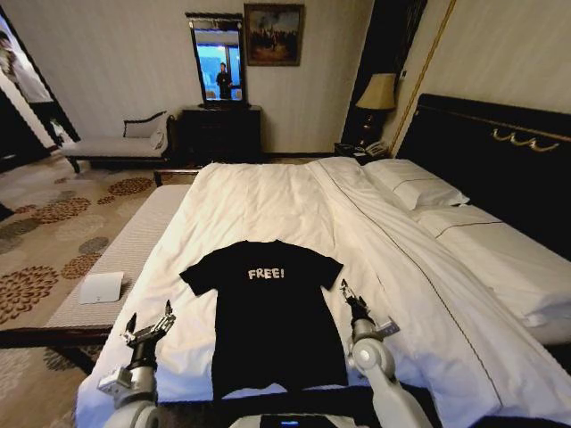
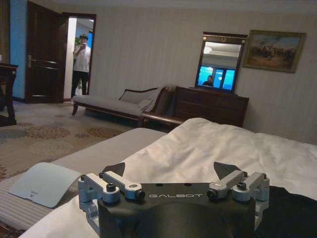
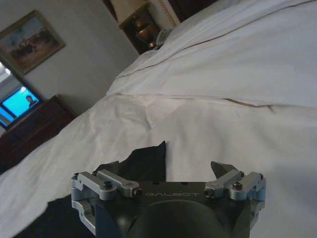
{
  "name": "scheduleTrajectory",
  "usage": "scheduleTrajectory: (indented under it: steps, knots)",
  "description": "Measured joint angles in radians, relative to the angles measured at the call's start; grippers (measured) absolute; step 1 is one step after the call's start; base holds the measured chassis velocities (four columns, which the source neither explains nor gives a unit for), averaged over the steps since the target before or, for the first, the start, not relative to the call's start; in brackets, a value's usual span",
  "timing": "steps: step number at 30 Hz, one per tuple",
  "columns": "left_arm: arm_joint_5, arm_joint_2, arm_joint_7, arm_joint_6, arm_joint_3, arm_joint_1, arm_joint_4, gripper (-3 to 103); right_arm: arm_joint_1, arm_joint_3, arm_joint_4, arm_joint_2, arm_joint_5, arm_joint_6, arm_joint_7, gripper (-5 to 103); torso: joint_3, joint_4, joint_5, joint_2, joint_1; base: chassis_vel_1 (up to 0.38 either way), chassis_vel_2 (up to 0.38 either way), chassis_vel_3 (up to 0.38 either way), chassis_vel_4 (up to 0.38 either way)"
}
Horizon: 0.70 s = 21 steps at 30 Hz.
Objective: Fold the clothes on the bed.
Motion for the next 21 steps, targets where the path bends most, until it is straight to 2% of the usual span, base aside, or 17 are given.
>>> scheduleTrajectory:
  steps: [7,10,15,17,18,21]
  knots:
    - [-0.001,-0.002,-0.028,0.041,0.002,-0.007,-0.027,100,0.074,-0.016,-0.093,-0.036,-0.019,0.003,-0.030,100,0.000,0.0001,-0.0001,0.000,0.000,0.000,0.000,0.000,0.000]
    - [-0.001,-0.007,-0.040,0.063,0.008,-0.013,-0.051,100,0.132,-0.024,-0.166,-0.060,-0.014,0.018,-0.072,100,0.000,0.0000,0.0000,0.000,0.000,0.000,0.000,0.000,0.000]
    - [-0.012,-0.004,-0.050,0.080,-0.004,-0.025,-0.054,100,0.194,-0.038,-0.262,-0.087,0.054,0.046,-0.165,100,0.000,-0.0002,0.0001,0.000,0.000,0.000,0.000,0.000,0.000]
    - [-0.023,0.000,-0.051,0.080,-0.014,-0.025,-0.034,100,0.234,-0.051,-0.327,-0.095,0.109,0.071,-0.233,100,0.000,-0.0001,-0.0002,0.000,0.000,0.000,0.000,0.000,0.000]
    - [-0.023,0.000,-0.051,0.080,-0.014,-0.025,-0.034,100,0.234,-0.051,-0.327,-0.095,0.109,0.071,-0.233,100,0.000,-0.0001,-0.0002,0.000,0.000,0.000,0.000,0.000,0.000]
    - [-0.028,0.004,-0.052,0.077,-0.017,-0.020,-0.017,100,0.301,-0.065,-0.430,-0.093,0.141,0.097,-0.311,100,0.000,0.0002,-0.0003,0.000,0.000,0.000,0.000,0.000,0.000]
